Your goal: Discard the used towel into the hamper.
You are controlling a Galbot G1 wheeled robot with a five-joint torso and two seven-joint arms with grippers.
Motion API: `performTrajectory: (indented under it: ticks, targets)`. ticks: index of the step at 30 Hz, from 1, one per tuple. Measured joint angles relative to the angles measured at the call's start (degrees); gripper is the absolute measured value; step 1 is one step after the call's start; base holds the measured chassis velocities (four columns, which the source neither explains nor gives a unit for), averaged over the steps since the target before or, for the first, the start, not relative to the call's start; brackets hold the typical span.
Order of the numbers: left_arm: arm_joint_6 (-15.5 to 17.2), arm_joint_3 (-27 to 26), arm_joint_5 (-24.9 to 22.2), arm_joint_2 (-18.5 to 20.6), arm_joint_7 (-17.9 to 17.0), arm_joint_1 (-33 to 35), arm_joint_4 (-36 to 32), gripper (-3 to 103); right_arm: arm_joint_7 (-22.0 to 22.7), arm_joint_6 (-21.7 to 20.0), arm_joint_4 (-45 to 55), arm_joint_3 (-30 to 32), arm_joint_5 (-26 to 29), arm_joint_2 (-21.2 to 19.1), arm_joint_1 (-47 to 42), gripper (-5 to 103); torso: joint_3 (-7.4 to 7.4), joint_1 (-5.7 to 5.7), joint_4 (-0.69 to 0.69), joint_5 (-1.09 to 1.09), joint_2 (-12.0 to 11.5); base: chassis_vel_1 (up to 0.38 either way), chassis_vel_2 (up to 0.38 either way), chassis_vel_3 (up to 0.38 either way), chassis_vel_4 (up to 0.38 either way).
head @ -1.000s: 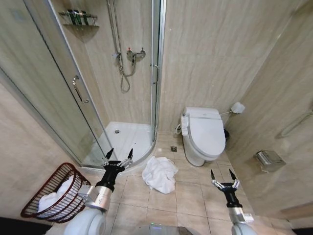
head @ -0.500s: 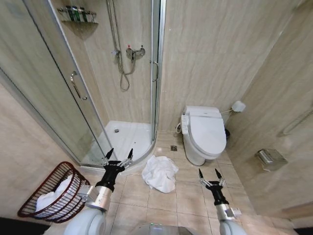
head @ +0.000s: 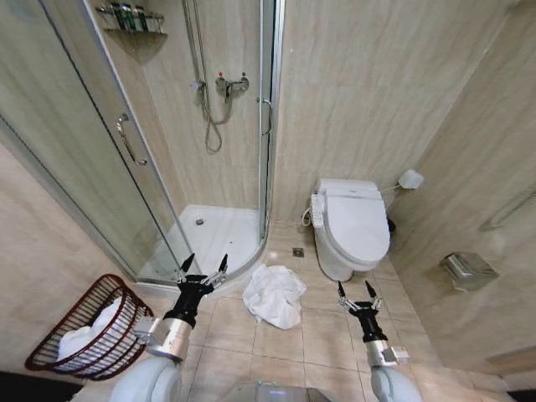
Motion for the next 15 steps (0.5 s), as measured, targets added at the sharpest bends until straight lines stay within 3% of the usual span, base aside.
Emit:
performTrajectory:
  ticks: [15]
  targets:
    - [0.0,0.0,0.0,0.0,0.0,0.0,0.0,100,0.7,-0.3,-0.7,0.0,-3.2,1.0,-3.4,100,-2.23,-1.78,0.00,-0.03,-4.0,0.000,0.000,0.000,0.000]
